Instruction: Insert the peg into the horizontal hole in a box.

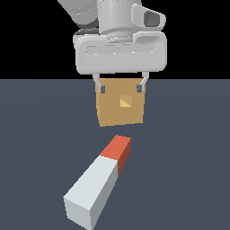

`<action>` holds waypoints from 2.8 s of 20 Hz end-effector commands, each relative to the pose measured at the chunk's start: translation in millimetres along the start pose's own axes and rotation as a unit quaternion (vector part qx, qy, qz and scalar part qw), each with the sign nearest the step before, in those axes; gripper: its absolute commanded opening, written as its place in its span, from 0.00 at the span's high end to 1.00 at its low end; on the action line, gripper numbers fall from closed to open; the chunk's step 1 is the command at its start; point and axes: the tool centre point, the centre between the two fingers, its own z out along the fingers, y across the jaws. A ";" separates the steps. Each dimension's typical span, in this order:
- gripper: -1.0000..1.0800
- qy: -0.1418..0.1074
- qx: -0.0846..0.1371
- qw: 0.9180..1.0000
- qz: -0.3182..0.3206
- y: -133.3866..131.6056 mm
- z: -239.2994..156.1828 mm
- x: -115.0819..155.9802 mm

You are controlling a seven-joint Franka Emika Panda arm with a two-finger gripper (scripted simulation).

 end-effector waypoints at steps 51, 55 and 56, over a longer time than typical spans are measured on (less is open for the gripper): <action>1.00 -0.010 0.017 0.983 0.184 -50.1 145.8 -145.7; 1.00 -0.010 0.017 0.983 0.182 -49.0 144.9 -145.4; 1.00 -0.010 0.017 0.983 0.180 -47.7 144.3 -144.4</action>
